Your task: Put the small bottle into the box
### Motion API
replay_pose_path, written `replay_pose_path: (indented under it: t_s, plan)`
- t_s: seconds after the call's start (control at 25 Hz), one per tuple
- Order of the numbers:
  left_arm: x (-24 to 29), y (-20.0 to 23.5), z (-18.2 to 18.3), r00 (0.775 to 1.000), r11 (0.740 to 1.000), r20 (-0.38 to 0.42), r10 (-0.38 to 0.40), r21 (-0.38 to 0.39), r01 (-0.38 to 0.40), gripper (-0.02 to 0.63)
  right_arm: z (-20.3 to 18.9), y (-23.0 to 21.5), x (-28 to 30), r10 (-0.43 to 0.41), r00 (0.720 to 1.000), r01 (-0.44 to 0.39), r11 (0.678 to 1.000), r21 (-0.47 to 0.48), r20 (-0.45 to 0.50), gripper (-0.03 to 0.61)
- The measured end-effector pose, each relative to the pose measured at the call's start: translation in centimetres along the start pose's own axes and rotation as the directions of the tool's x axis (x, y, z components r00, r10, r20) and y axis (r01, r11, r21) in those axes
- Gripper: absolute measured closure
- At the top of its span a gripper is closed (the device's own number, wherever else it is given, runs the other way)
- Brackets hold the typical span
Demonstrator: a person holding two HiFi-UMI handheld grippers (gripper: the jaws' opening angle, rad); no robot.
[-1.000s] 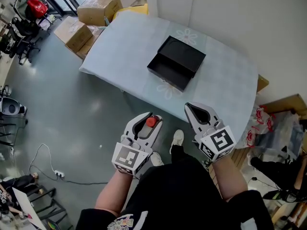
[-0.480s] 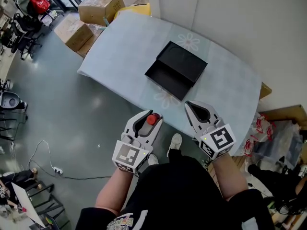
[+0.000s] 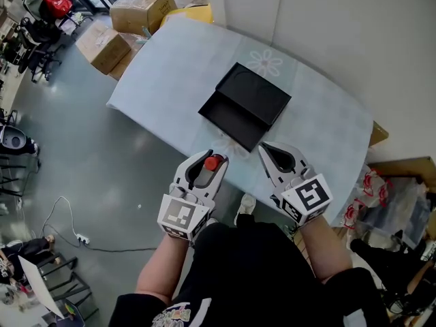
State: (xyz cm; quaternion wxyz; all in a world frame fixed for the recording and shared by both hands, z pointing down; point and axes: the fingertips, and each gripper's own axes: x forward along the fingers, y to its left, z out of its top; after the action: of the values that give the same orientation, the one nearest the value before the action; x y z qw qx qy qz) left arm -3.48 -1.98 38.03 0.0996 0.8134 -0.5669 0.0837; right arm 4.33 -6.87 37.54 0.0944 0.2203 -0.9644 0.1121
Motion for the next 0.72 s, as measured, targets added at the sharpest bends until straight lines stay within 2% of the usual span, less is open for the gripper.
replay_pose_path:
  t_s: [0.44,0.72]
  plan:
    - [3.7,1.5,0.2,1.000,0.999,-0.008,-0.027,0.026,0.027,0.459,-0.3,-2.3,0.9,-0.043,0.999,0.044,0.999,0.021,-0.002,0.569]
    - [6.7,3.0,-0.6,0.993,0.992,-0.025,-0.117,0.044,0.118,0.459,-0.5,-3.9,2.1,-0.130,0.991,0.130,0.990,0.050,-0.010,0.569]
